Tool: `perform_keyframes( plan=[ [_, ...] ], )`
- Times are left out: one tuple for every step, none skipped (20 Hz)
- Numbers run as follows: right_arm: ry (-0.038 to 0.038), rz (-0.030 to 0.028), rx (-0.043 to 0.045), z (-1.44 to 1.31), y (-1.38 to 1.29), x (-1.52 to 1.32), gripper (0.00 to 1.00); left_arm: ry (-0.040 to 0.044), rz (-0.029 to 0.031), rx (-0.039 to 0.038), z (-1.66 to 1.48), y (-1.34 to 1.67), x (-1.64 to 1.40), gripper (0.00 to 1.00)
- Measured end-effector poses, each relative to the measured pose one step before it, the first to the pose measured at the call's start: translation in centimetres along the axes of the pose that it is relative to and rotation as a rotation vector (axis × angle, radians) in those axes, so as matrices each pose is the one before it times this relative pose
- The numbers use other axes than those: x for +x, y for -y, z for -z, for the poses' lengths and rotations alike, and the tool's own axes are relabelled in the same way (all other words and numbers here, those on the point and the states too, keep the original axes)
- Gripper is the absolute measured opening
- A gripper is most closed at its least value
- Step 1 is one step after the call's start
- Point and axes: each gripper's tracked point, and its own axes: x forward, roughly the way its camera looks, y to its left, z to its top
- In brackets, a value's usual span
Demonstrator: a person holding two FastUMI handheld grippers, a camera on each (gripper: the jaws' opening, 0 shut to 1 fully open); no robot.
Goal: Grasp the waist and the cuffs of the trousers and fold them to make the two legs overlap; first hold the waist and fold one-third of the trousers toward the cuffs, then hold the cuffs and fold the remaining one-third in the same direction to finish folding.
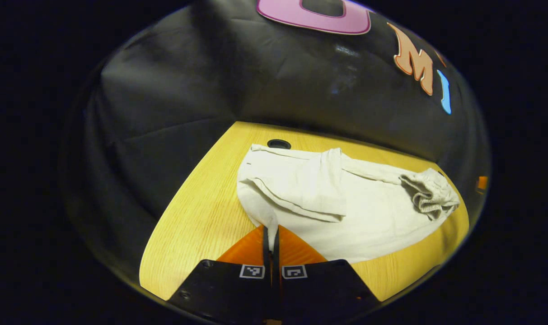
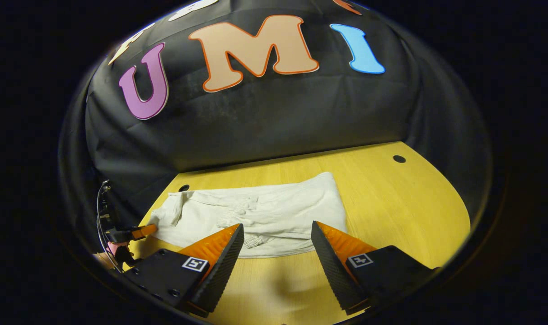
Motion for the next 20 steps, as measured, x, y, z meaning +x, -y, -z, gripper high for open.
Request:
perform_keyframes(
  plan=[
    [0.00709, 0.01687, 0.00554, -0.061, 0.656, -0.479, 0.97, 0.00930, 0.00365, -0.00982, -0.254, 0.161, -0.104, 0.00],
    [0.00259, 0.01755, 0.00394, -0.130, 0.706, -0.572, 0.97, 0.00056, 0.00098, -0.00366, -0.181, 0.186, -0.126, 0.00],
    [0.00624, 0.01567, -0.00201, -0.039, 0.704, -0.496, 0.97, 0.00607, 0.00455, 0.00130, -0.210, 0.292, -0.103, 0.00],
    [0.00426, 0.01573, -0.00527, -0.028, 0.709, -0.572, 0.97, 0.00900, 0.00974, 0.00033, -0.523, 0.555, -0.135, 0.00],
    [0.00099, 0.00926, -0.00360, -0.002, 0.607, -0.453, 0.96, 0.00982, 0.00700, 0.00092, -0.469, 0.589, -0.104, 0.00],
    [-0.00391, 0.00878, -0.00424, 0.082, 0.606, -0.481, 0.96, 0.00545, -0.00187, 0.00434, -0.403, 0.488, -0.002, 0.00],
    [-0.00227, 0.00424, -0.00531, 0.051, 0.510, -0.400, 0.96, 0.00556, 0.00366, 0.00000, -0.277, 0.624, -0.190, 0.00],
    [-0.00042, 0.00062, -0.00506, -0.036, 0.370, -0.563, 0.97, 0.00869, 0.00517, -0.00577, -0.438, 0.818, -0.023, 0.00],
    [0.00440, -0.00300, -0.00610, -0.088, 0.386, -0.549, 0.97, 0.00617, 0.00878, -0.00383, -0.279, 0.960, -0.086, 0.00],
    [0.00417, -0.00515, -0.00353, -0.161, 0.367, -0.509, 0.97, 0.00910, 0.00509, -0.00115, -0.536, 1.028, -0.063, 0.00],
    [0.00355, -0.00613, 0.00222, -0.197, 0.411, -0.374, 0.97, 0.00769, 0.00874, -0.00280, -0.517, 1.116, -0.126, 0.00],
    [0.00335, -0.00722, 0.00481, -0.204, 0.421, -0.526, 0.97, 0.01448, 0.00699, -0.00589, -0.846, 1.287, -0.100, 0.00],
    [0.00046, -0.00559, -0.00490, -0.104, 0.642, -0.389, 0.96, 0.01409, 0.01034, -0.00688, -0.691, 1.491, -0.068, 0.00],
    [0.00346, -0.00281, -0.01010, -0.215, 0.760, -0.429, 0.96, 0.01713, 0.00848, -0.00428, -0.870, 1.480, -0.147, 0.00],
    [-0.00151, -0.00718, -0.01010, 0.013, 0.738, -0.598, 0.96, 0.01510, 0.00960, -0.00017, -0.662, 1.665, -0.479, 0.00],
    [-0.00289, -0.00577, -0.00821, -0.076, 0.756, -0.468, 0.96, 0.01330, 0.01073, 0.00342, -0.734, 1.525, -0.113, 0.00],
    [-0.00206, -0.00765, -0.00625, -0.026, 0.839, -0.194, 0.96, 0.01021, 0.01404, 0.00454, -0.523, 1.638, -0.132, 0.00],
    [0.00070, -0.00654, -0.00462, -0.118, 0.820, -0.360, 0.97, 0.01238, 0.01191, 0.00708, -0.622, 1.568, -0.130, 0.00],
    [0.00242, -0.00313, -0.00478, -0.095, 0.923, -0.194, 0.97, 0.01084, 0.01459, 0.00502, -0.535, 1.718, 0.021, 0.00],
    [0.00302, -0.00459, -0.00152, -0.073, 0.855, -0.224, 0.97, 0.00708, 0.01545, 0.00664, -0.577, 1.624, 0.457, 0.00]
  ],
)
